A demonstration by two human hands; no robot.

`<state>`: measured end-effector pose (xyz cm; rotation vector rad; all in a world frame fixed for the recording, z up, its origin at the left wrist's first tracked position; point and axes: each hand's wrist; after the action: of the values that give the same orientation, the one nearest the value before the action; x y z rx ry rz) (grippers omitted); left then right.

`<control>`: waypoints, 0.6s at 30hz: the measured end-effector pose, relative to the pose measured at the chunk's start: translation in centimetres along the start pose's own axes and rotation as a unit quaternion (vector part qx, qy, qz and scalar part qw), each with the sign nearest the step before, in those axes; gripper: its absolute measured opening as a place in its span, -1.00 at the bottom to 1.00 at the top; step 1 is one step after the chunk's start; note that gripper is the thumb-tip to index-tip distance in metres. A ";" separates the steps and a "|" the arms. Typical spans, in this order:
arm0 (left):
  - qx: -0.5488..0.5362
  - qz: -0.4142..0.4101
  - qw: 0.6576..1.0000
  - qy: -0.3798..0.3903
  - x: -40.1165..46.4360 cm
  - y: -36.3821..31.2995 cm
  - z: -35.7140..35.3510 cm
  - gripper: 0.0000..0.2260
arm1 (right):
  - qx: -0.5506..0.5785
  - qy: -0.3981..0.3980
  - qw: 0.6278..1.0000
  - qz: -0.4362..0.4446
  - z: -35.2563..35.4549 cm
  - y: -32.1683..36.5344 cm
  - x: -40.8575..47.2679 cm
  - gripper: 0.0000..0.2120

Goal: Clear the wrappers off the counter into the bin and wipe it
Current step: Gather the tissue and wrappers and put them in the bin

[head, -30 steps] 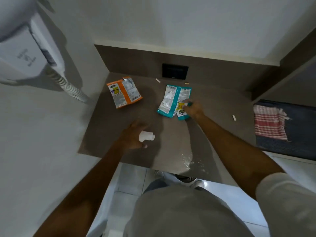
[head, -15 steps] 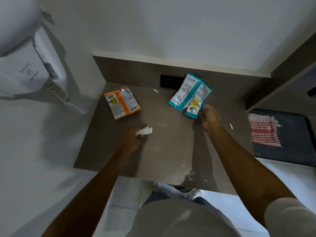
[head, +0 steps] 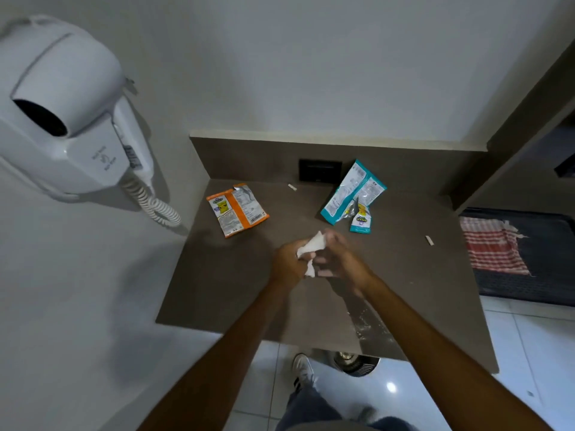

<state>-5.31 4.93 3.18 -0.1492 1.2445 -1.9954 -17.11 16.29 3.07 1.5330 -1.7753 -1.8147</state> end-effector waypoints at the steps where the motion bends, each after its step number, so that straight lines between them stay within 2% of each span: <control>1: 0.008 -0.006 1.000 0.014 -0.7 -0.6 -0.7 -0.68 | 0.064 0.017 0.997 -0.036 -0.4 0.0 -0.9 -0.64; 4: 0.038 -0.022 0.999 0.018 -2.9 -2.0 -2.8 -0.62 | 0.157 -0.020 0.985 -0.070 0.0 0.0 -3.3 -0.74; 6: 0.011 -0.016 0.999 0.027 -5.0 -2.9 -4.4 -0.62 | 0.138 -0.072 0.986 -0.052 1.0 -0.4 -5.1 -0.78; 8: -0.026 0.000 0.999 0.034 -7.3 -3.0 -6.0 -0.49 | 0.117 -0.120 0.985 -0.029 2.2 -1.5 -7.2 -0.81; 10: -0.028 0.005 1.000 0.003 -10.0 -2.3 -7.3 -0.43 | 0.069 -0.147 0.987 0.001 4.0 -3.0 -9.6 -0.84; 12: -0.036 -0.030 0.999 -0.011 -13.3 -0.6 -8.2 -0.61 | -0.007 -0.095 0.995 0.030 6.1 -5.0 -12.2 -0.84; 15: -0.016 -0.094 0.995 0.002 -18.4 4.3 -11.0 -0.87 | -0.168 0.060 0.983 0.032 9.0 -9.4 -15.4 -0.82; 16: 0.013 -0.104 0.994 0.003 -19.9 6.4 -12.1 -0.87 | -0.199 0.080 0.977 0.007 9.8 -11.7 -16.0 -0.83; 18: 0.081 -0.089 0.992 0.028 -21.9 10.2 -14.4 -0.79 | -0.215 0.060 0.973 -0.059 11.4 -16.9 -16.2 -0.84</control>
<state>8.87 27.34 -6.33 -0.1295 1.1298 -2.2600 -9.50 39.89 -5.03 1.5531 -1.1588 -1.9475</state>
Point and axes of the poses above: each hand's wrist, its own x-axis towards the middle knuckle, its own z-axis out of the back of the hand, y = z × x, and after that the axes turned 2 degrees about x, right-handed
